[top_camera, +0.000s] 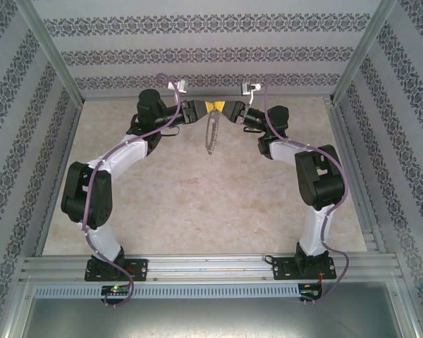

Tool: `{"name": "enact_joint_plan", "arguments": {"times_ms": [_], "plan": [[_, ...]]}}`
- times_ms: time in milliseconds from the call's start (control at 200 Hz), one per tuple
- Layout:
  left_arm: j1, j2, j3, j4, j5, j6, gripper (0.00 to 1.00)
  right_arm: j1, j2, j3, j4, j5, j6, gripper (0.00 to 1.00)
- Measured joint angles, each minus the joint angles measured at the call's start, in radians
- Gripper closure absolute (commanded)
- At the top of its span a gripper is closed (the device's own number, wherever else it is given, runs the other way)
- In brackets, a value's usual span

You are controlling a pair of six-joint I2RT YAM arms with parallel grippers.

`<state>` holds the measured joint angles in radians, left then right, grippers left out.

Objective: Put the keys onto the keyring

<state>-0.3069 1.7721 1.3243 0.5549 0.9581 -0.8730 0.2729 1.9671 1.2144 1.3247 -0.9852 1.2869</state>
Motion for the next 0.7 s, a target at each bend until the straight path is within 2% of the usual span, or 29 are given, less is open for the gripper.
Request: {"name": "enact_joint_plan", "arguments": {"times_ms": [125,255,585,704], "plan": [[0.0,0.0,0.0,0.003,0.007,0.0,0.61,0.0,0.002,0.0,0.004,0.0,0.001,1.0],[0.0,0.0,0.0,0.003,0.007,0.003,0.73,0.0,0.004,0.001,0.004,-0.001,0.001,1.0],[0.0,0.0,0.0,0.003,0.007,0.005,0.68,0.0,0.005,0.014,0.004,-0.013,0.001,1.0],[0.0,0.002,0.0,0.002,0.006,0.009,0.74,0.0,0.005,0.014,0.004,-0.02,0.001,1.0]]}}
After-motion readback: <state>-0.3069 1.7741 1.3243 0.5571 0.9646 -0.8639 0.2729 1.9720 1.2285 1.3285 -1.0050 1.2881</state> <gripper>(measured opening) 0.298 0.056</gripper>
